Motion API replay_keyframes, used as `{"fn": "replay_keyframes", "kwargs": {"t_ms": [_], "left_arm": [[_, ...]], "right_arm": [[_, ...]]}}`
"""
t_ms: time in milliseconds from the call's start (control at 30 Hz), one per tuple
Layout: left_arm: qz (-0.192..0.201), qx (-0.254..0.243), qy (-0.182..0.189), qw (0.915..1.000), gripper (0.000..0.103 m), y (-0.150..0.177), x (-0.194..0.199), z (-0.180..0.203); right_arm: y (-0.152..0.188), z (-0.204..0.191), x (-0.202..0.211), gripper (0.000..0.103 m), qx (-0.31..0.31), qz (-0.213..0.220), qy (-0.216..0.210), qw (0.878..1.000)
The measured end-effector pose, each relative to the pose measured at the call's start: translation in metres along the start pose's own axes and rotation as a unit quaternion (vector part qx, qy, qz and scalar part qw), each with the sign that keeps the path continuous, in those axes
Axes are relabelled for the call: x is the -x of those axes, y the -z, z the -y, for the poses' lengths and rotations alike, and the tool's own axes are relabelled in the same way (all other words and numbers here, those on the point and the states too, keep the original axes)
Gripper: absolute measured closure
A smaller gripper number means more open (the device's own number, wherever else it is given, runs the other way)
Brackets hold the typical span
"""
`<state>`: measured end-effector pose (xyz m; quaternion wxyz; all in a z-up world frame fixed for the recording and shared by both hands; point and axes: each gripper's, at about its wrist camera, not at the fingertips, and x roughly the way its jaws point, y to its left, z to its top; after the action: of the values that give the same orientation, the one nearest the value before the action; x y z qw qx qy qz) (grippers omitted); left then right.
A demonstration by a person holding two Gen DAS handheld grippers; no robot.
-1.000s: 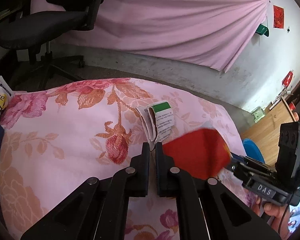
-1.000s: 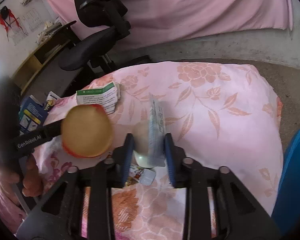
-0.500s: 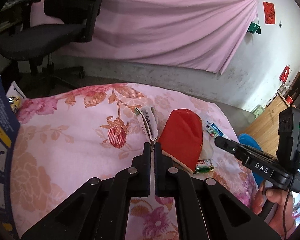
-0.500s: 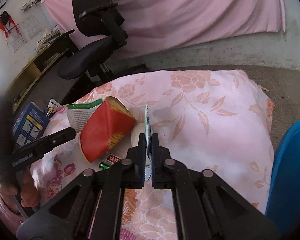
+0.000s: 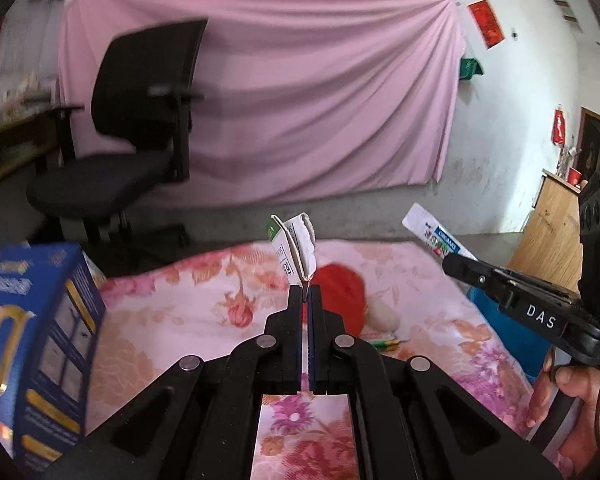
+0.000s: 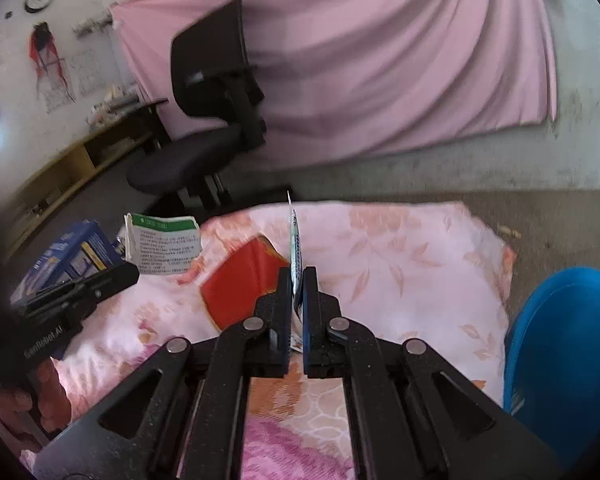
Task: Collect trash
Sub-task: 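Carry tube and paper packet over the blue basin and open both tools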
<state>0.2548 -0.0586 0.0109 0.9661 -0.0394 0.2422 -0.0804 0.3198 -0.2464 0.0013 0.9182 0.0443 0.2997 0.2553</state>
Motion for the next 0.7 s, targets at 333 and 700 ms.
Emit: {"fn": "replay_keyframes", "kwargs": {"t_ms": [333, 700], "left_arm": [[0.127, -0.061, 0.038, 0.9894, 0.103, -0.044, 0.049, 0.061], [0.159, -0.13, 0.127, 0.9705, 0.103, -0.058, 0.052, 0.157]], "right_arm": [[-0.01, -0.006, 0.088, 0.07, 0.022, 0.197, 0.02, 0.98], [0.004, 0.027, 0.171, 0.07, 0.011, 0.321, 0.112, 0.94]]}}
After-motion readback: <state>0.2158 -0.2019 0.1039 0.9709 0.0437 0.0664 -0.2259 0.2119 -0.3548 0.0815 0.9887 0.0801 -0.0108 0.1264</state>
